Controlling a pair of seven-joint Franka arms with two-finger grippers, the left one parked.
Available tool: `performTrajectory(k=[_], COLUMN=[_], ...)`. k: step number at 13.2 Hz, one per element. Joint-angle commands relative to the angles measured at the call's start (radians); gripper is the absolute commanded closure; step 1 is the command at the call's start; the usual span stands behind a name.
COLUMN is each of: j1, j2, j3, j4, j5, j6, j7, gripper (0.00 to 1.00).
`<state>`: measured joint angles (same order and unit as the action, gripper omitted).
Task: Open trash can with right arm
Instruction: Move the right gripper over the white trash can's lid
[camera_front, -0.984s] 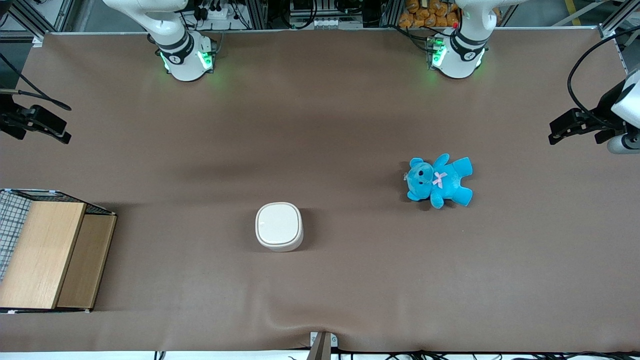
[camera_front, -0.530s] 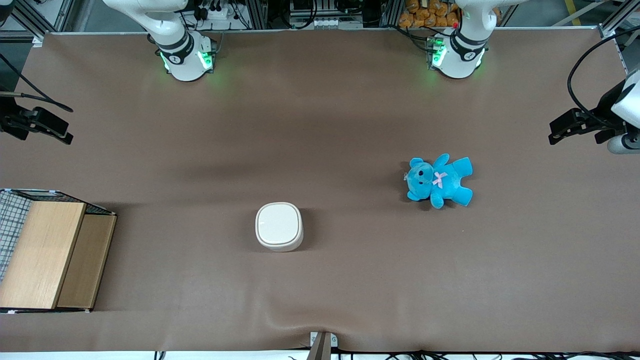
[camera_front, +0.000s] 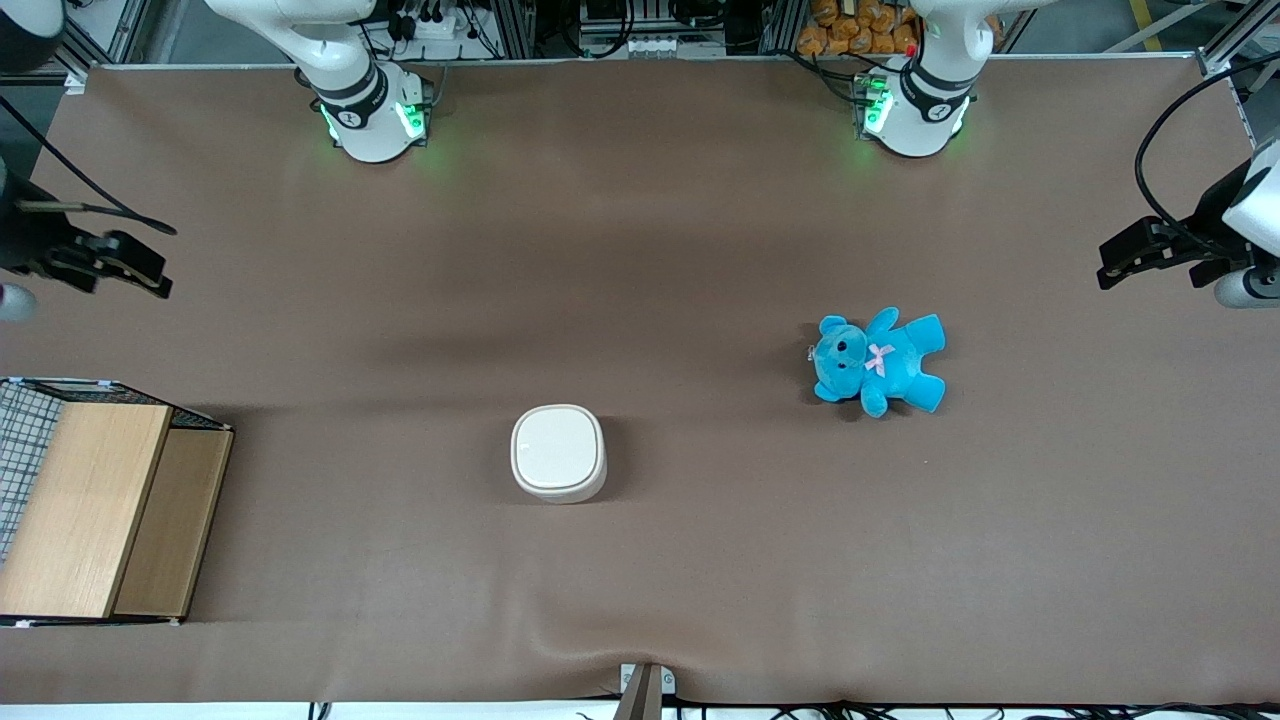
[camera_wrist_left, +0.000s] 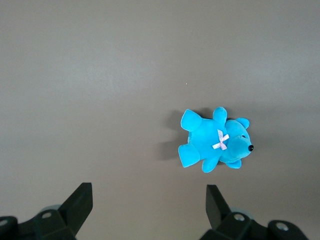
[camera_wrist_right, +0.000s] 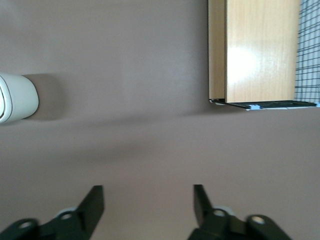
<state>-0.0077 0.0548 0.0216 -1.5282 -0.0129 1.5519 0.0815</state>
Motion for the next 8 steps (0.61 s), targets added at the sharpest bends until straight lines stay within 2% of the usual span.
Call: performTrajectory(k=[1, 2, 4, 5, 6, 8], j1=[0.018, 0.018, 0.025, 0.026, 0.038, 0.074], j2=[0.068, 0.107, 0.195, 0.226, 0.247, 0.302], j3=[0.026, 0.044, 0.067, 0.077, 0.084, 0.087], j4=[0.071, 0.104, 0.158, 0.172, 0.177, 0.221], j5=[0.01, 0.011, 0.059, 0.095, 0.125, 0.136], j6=[-0.007, -0.007, -0.009, -0.009, -0.004, -0.003], j7=[0.0, 0.0, -0.002, -0.002, 0.003, 0.07], gripper=[0.58, 0.68, 0.71, 0.86, 0.97, 1.0])
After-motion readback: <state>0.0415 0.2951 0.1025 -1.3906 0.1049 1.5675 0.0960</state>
